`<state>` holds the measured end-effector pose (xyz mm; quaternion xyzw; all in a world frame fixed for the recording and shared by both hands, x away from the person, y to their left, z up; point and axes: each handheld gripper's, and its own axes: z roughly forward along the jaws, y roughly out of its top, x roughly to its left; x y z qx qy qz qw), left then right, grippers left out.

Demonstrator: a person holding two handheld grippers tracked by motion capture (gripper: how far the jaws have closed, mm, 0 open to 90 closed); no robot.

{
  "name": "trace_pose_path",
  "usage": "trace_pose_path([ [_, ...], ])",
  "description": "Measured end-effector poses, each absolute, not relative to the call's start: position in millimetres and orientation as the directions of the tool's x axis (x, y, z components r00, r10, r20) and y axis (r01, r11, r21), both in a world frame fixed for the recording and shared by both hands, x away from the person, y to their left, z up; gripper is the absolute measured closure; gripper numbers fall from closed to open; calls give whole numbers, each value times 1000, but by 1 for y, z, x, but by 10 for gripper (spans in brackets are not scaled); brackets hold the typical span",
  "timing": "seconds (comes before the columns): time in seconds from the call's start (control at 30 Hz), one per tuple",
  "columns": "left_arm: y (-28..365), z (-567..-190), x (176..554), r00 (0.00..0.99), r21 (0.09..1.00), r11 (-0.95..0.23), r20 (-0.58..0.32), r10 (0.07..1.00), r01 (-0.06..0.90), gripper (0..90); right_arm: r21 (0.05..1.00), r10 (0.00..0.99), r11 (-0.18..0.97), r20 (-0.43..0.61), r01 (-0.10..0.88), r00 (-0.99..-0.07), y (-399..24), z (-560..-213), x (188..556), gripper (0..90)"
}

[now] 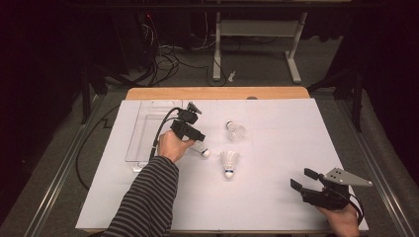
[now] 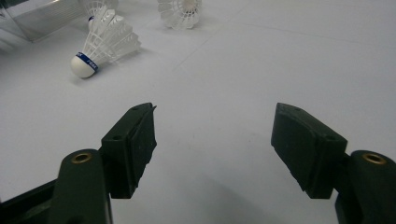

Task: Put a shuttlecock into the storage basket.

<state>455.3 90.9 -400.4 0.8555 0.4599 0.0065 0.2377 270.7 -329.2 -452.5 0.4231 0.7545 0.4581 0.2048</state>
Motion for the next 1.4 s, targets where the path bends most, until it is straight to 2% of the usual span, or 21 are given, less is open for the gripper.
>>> trace_pose_path([
  [0.33, 89, -401, 455, 596, 413, -477, -233, 768, 776, 759, 865, 826, 221, 80, 450, -558, -329, -453, 271, 313],
  [0.47, 90, -400, 454, 610, 418, -484, -253, 751, 769, 826, 864, 826, 222, 80, 452, -558, -329, -453, 271, 313],
  [0.63, 90, -399, 453, 616, 420, -487, -259, 744, 766, 860, 864, 826, 224, 77, 451, -559, -329, -453, 271, 313],
  [0.9, 88, -397, 452, 626, 426, -489, -287, 725, 761, 890, 863, 826, 226, 76, 452, -558, -329, -453, 271, 313],
  [1.4, 86, -395, 448, 645, 440, -500, -290, 707, 746, 894, 861, 826, 229, 75, 454, -559, -328, -453, 271, 313],
])
